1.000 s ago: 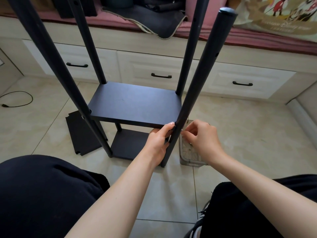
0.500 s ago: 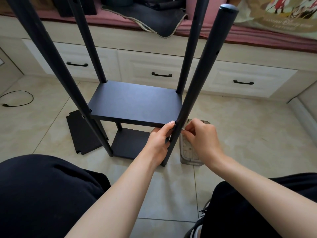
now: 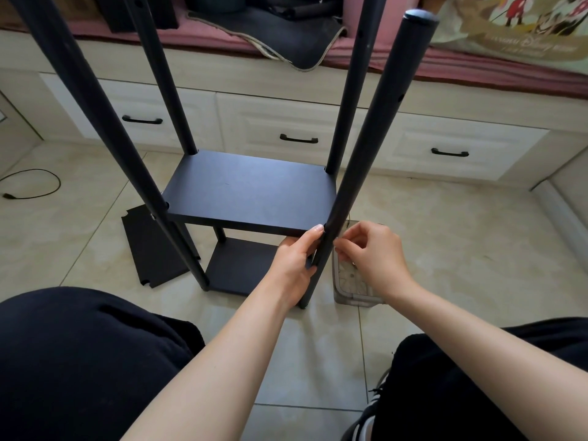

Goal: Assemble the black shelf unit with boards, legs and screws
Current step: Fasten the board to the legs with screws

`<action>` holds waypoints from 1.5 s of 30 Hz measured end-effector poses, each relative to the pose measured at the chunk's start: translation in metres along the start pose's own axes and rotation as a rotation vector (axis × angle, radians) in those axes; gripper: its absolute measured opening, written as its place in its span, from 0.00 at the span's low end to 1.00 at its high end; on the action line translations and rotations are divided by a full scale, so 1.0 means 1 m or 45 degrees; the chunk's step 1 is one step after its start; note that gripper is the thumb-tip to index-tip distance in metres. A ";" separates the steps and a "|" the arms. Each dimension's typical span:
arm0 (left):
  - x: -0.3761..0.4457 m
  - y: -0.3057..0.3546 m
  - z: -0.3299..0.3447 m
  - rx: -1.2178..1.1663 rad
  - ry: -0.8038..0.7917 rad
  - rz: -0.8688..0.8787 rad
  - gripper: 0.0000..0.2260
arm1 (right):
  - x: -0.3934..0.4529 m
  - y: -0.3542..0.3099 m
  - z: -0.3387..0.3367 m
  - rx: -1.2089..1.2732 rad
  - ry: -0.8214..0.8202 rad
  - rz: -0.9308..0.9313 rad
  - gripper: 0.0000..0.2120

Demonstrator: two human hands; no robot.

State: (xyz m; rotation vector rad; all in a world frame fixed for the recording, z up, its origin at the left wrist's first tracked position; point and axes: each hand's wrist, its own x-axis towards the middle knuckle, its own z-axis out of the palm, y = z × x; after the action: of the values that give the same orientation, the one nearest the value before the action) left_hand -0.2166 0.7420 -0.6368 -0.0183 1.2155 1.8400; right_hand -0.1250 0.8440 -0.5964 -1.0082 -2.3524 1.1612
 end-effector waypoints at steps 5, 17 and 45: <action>-0.001 0.001 0.000 0.003 0.000 -0.013 0.17 | -0.001 0.000 0.002 0.049 0.005 -0.014 0.05; -0.002 0.003 0.000 0.010 0.003 -0.034 0.16 | 0.003 -0.002 0.002 -0.108 0.026 -0.031 0.07; -0.006 0.011 -0.006 0.035 -0.158 -0.082 0.07 | 0.006 0.004 -0.004 0.107 -0.080 0.093 0.04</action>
State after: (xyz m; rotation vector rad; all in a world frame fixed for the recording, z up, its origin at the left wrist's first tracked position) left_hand -0.2235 0.7328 -0.6289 0.0699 1.1406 1.7420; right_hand -0.1255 0.8520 -0.5974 -1.0511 -2.3107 1.3258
